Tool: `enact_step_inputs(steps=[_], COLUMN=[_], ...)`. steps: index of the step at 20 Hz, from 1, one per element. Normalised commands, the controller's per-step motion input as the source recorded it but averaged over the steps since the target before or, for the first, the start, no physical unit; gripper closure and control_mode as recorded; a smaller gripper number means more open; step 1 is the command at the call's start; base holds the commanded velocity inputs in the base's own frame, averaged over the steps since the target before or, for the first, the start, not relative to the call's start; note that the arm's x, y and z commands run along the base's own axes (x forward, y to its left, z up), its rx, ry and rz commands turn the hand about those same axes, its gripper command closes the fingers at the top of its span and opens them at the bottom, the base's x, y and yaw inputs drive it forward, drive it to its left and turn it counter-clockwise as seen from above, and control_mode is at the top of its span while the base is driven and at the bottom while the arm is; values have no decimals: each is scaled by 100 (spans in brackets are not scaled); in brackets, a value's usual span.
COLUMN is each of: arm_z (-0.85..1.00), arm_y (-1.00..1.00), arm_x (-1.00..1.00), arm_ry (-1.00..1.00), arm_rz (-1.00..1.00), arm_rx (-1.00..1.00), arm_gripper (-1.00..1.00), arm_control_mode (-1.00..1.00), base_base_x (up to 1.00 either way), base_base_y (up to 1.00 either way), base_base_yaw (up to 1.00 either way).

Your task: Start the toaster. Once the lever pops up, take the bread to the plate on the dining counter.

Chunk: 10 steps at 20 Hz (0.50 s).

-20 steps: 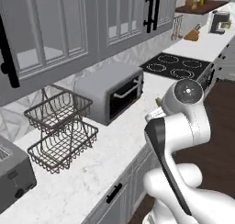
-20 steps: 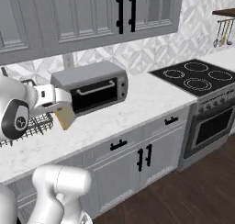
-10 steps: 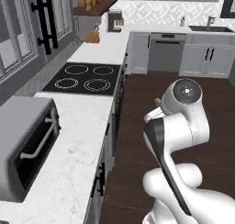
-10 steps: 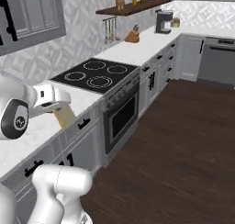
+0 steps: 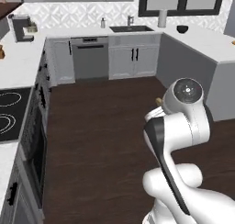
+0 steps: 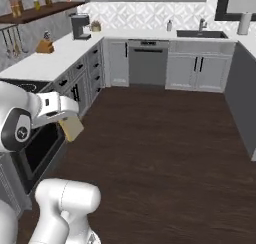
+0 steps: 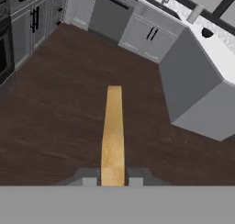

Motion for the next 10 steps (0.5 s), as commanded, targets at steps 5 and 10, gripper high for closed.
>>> enact_step_inputs(steps=[5,10], arm_z=[0,0], arm_y=[0,0], arm_x=[0,0], arm_ry=[0,0], arm_rz=[0,0], arm_rx=[0,0], arm_gripper=[100,100], arm_control_mode=[100,100], base_base_x=[100,100], base_base_y=[-100,-100], base_base_yaw=[-35,-26])
